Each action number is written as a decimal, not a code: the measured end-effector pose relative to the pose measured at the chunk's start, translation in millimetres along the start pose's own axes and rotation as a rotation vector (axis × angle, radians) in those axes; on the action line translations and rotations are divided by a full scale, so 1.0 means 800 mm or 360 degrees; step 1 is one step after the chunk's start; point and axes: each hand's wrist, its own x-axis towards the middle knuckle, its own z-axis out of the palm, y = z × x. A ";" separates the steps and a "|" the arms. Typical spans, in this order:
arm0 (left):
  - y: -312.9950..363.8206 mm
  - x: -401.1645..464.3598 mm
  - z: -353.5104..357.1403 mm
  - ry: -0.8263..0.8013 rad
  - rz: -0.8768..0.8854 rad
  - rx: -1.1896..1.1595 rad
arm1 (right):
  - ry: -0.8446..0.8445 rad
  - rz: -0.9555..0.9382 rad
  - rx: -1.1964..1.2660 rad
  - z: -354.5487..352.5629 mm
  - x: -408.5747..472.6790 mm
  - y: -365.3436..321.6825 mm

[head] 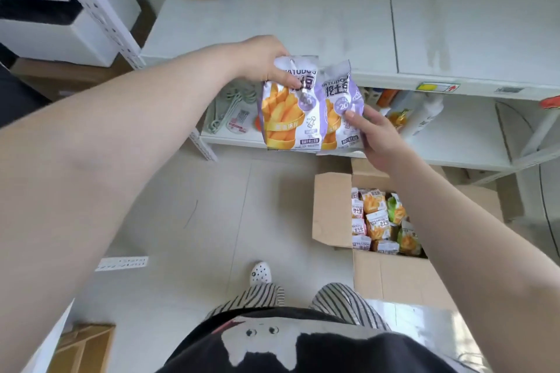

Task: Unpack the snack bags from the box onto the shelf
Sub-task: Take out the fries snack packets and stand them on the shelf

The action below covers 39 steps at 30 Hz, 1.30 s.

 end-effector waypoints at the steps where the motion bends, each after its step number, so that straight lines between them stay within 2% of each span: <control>1: -0.017 0.006 -0.009 0.0001 0.0007 0.0008 | -0.0002 0.0009 0.0003 0.013 0.012 -0.001; 7: -0.087 0.059 -0.043 -0.0006 0.0022 -0.0054 | 0.0036 0.0057 -0.0030 0.045 0.089 -0.014; 19: -0.095 0.167 -0.166 0.0107 0.0014 0.0087 | -0.0061 -0.0090 -0.0100 0.040 0.248 -0.129; 25: -0.103 0.222 -0.206 0.0179 0.0109 0.0148 | -0.0003 -0.0179 -0.0054 0.041 0.308 -0.164; 33: -0.142 0.315 -0.207 0.0307 0.0199 0.0114 | 0.0256 -0.0337 -0.0118 0.040 0.384 -0.165; 39: -0.150 0.356 -0.166 0.0357 0.0438 0.0017 | 0.0224 -0.0254 -0.0237 0.018 0.413 -0.144</control>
